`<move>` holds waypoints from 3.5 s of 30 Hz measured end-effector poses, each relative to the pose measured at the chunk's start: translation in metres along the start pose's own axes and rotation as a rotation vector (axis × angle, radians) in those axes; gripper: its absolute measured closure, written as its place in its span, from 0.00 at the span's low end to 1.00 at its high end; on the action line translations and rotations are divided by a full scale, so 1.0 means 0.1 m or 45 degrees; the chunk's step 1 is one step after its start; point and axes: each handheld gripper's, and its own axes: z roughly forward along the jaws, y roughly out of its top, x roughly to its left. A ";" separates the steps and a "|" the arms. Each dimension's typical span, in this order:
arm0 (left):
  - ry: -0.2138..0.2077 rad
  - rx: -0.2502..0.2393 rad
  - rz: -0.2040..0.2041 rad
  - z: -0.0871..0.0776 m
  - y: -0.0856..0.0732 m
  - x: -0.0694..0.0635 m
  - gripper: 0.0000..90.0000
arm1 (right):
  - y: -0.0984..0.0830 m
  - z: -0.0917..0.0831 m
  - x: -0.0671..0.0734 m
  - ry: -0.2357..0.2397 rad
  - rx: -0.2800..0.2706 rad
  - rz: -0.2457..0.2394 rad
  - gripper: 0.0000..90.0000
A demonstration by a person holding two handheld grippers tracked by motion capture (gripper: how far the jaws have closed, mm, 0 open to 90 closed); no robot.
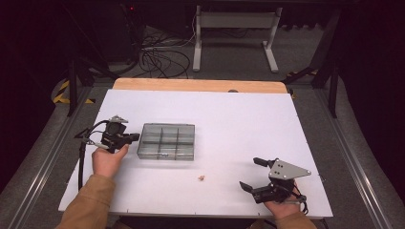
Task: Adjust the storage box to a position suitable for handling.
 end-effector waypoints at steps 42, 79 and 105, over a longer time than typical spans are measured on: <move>-0.155 0.016 0.036 0.22 0.02 -0.32 0.99 | 0.00 0.01 0.00 0.003 0.004 0.002 0.08; -0.235 -0.013 0.090 0.42 0.14 -0.76 0.99 | -0.01 0.02 0.00 0.014 0.018 0.001 0.08; -0.145 -0.188 0.232 -0.12 0.02 -0.83 0.68 | 0.01 0.04 -0.03 0.013 0.011 0.011 0.10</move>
